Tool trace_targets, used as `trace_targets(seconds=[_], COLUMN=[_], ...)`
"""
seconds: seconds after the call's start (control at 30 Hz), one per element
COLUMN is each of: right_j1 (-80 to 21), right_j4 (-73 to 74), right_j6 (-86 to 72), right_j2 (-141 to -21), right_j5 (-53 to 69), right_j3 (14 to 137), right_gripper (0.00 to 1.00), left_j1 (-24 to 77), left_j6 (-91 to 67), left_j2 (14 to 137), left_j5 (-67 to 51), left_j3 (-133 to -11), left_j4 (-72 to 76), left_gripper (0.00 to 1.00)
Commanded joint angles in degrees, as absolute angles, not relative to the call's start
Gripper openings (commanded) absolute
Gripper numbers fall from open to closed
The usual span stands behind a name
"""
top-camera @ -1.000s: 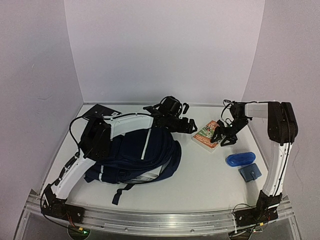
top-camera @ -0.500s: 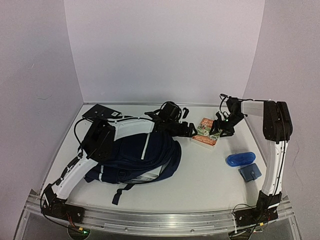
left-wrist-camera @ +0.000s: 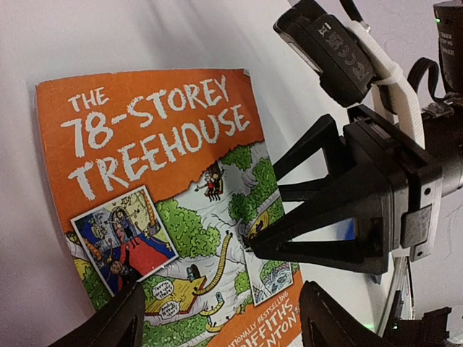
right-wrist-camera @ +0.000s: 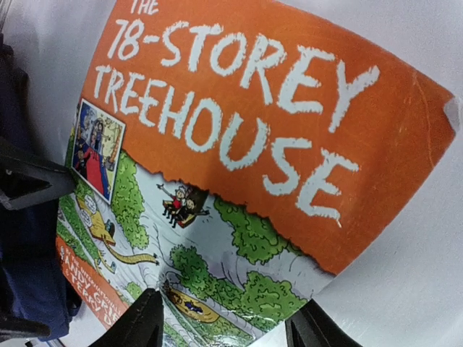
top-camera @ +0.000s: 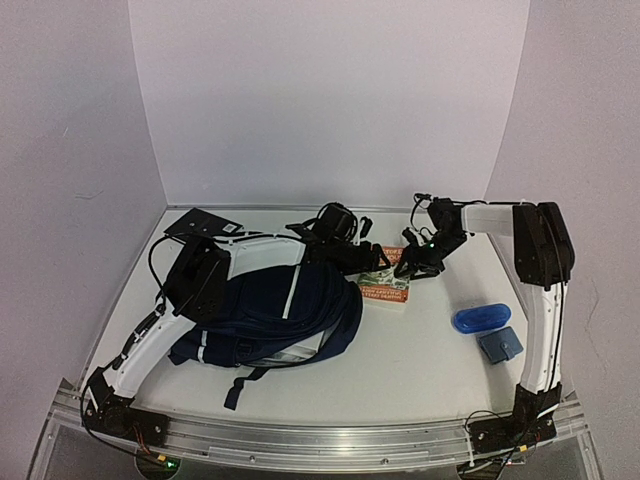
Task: Pack the student bag
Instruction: Pick up the book from the center of the board.
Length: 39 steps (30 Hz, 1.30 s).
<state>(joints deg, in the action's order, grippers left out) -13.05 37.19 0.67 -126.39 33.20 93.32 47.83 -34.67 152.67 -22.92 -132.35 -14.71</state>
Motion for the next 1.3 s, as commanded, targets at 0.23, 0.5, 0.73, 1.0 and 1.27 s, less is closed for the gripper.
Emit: trace_targets(seconds=[0.23, 0.5, 0.73, 1.0, 1.27], right_j1=[-12.94, -13.05, -12.94, -10.75, -7.63], right_j4=[34.41, 29.54, 23.94, 23.60, 23.47], right_j6=[-11.52, -14.41, -16.46, -16.64, -17.14], right_j2=[-119.81, -122.70, -127.44, -125.17, -115.24], right_j5=[45.26, 49.25, 49.27, 49.54, 56.42], right_j3=[94.15, 90.93, 88.68, 88.21, 84.69], right_gripper=[0.41, 0.35, 0.40, 0.00, 0.00], left_j1=[47.05, 46.84, 46.55, 46.30, 46.06], left_j6=[-37.13, -37.63, -38.69, -38.01, -36.63], left_j2=[153.78, 154.22, 154.23, 151.51, 144.84], left_j5=[-25.31, -25.48, -26.08, -25.70, -23.34], left_j3=[-130.77, -130.62, -130.51, -127.66, -122.48], left_j4=[-12.42, -12.13, -11.19, -10.30, -8.98], left_gripper=[0.69, 0.68, 0.67, 0.68, 0.83])
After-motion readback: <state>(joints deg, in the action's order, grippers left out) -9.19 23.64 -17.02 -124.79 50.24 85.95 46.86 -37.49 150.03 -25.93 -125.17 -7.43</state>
